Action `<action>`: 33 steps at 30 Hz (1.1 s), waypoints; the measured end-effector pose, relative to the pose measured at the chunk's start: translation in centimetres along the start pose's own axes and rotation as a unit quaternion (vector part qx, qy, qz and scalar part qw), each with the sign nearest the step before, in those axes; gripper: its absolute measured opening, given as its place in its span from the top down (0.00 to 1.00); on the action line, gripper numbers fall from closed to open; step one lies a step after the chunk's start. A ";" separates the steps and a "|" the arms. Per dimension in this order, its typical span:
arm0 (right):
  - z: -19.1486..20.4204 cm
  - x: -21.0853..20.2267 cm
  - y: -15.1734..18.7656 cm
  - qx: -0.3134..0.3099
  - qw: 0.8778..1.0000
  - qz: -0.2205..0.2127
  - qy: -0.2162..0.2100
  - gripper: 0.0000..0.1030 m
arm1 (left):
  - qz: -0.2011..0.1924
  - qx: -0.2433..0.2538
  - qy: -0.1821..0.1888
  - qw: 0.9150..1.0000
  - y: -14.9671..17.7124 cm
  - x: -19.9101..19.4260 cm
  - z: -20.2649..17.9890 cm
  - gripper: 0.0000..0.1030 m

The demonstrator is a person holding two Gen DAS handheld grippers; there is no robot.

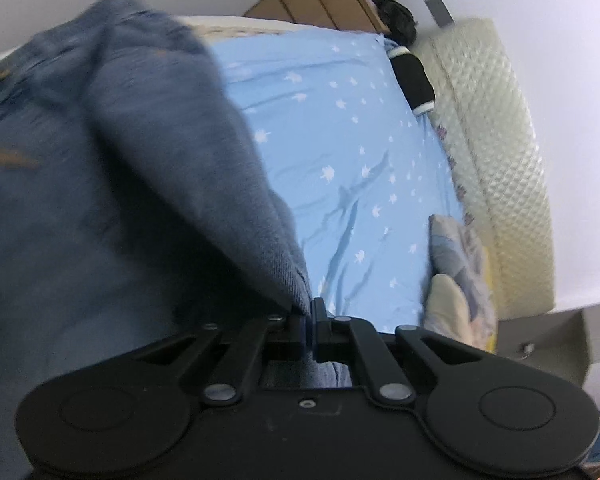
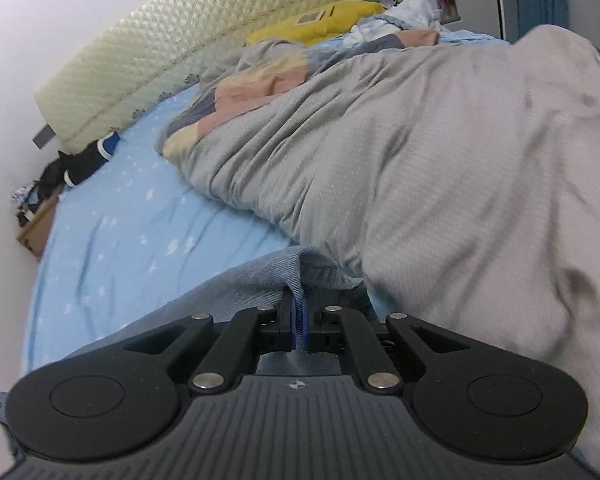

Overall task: Fold clothes
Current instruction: 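Lift the jeans and stretch them between both grippers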

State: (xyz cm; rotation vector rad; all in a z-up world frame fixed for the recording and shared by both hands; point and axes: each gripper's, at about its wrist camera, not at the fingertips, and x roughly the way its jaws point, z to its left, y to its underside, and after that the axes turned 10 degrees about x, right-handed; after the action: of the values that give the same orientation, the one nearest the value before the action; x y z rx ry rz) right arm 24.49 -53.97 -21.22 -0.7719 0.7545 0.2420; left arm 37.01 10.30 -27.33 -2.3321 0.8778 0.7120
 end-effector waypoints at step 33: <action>6.7 19.4 8.1 -0.442 0.873 0.176 -0.110 0.43 | 0.032 0.122 -0.078 0.989 -7.2 22.9 -5.8 0.96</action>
State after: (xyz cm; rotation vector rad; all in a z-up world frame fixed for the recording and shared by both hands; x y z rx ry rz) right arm 38.21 -44.85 -35.87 -1.4375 0.5400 1.0414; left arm 58.64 1.55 -35.59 -2.0133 0.9176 0.7563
